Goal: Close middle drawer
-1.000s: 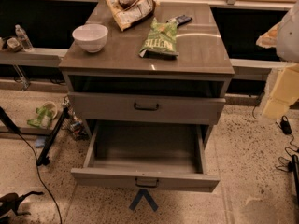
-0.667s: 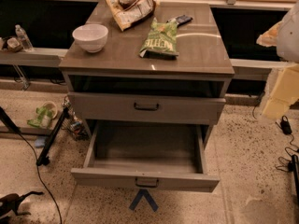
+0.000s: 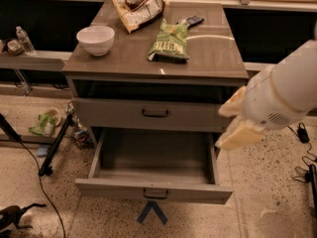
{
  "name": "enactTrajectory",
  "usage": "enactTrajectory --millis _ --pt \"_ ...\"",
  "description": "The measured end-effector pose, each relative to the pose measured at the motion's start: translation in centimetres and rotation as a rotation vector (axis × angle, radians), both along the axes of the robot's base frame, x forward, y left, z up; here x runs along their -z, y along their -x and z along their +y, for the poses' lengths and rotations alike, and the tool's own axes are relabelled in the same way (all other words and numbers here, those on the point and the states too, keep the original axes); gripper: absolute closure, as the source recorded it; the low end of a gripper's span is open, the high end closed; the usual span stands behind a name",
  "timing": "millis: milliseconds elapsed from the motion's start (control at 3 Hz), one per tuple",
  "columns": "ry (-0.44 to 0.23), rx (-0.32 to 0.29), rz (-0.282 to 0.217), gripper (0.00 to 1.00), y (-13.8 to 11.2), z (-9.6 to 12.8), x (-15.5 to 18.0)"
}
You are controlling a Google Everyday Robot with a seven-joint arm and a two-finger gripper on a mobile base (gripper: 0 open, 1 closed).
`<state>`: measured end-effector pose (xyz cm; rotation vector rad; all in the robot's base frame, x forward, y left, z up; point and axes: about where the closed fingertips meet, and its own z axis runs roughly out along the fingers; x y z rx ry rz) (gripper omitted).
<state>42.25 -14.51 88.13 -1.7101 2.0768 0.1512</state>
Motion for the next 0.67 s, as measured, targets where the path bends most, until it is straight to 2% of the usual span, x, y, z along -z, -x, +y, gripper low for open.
enactTrajectory --millis 333,667 --pt "-0.074 -0.04 0.018 0.7 0.9 3.9 6.5" --pt "-0.102 -0.03 0.017 0.67 -0.4 7.0 12.2"
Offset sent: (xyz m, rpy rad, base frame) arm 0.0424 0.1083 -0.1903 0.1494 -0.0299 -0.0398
